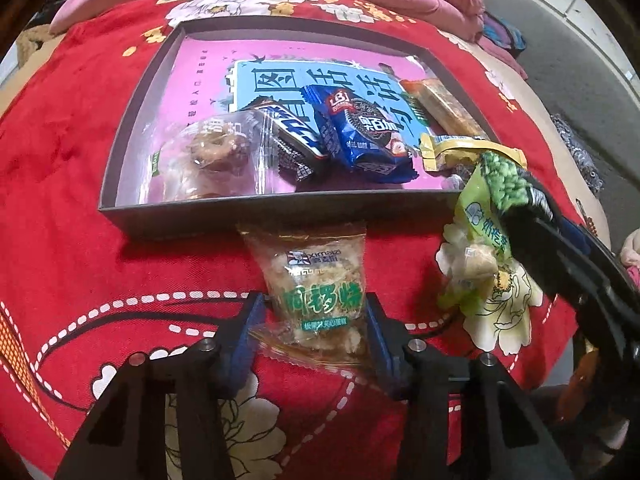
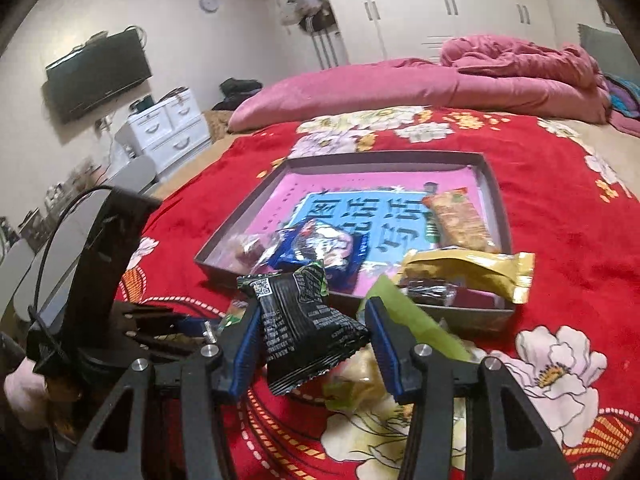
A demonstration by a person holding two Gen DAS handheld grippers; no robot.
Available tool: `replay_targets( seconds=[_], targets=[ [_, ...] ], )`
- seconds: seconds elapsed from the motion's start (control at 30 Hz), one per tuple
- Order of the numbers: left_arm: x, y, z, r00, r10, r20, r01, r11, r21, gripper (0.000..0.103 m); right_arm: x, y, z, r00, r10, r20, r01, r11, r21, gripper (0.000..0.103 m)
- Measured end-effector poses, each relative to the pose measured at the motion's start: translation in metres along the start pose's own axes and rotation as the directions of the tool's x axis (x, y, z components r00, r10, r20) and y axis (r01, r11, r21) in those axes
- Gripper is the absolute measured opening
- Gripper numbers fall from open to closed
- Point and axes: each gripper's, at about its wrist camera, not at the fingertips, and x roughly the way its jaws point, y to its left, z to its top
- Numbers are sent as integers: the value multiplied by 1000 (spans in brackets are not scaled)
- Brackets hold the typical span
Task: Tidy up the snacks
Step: 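Grasp the green-labeled pastry bag with left tool while right tool grasps black pack, then carry the pastry bag over the tray with left tool while right tool carries black pack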
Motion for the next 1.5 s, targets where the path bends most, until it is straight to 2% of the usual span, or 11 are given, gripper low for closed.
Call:
replay_targets(
  seconds=[0.2, 0.4, 0.53, 1.07, 1.5],
  targets=[
    [-22, 3, 0, 995, -46, 88, 46, 999, -5, 47, -7, -12, 2, 999, -36, 37, 34, 998, 59, 51],
    [-46, -2, -1, 982, -58, 179, 56, 998, 17, 47, -18, -25, 5, 994, -67, 86, 57, 992, 112, 51],
    [-56, 0, 2, 971, -72, 229, 74, 997, 1, 47, -18, -31, 5, 993, -80, 84, 69, 988, 136, 51],
    [-66, 13, 4, 960, -73, 272, 94, 993, -65, 47, -12, -25, 8, 992, -89, 86, 78, 989, 127, 51],
    [-65, 20, 10, 952, -29, 306, 64, 992, -105, 47, -11, -32, 11, 985, -132, 111, 112, 979, 171, 51]
  ],
)
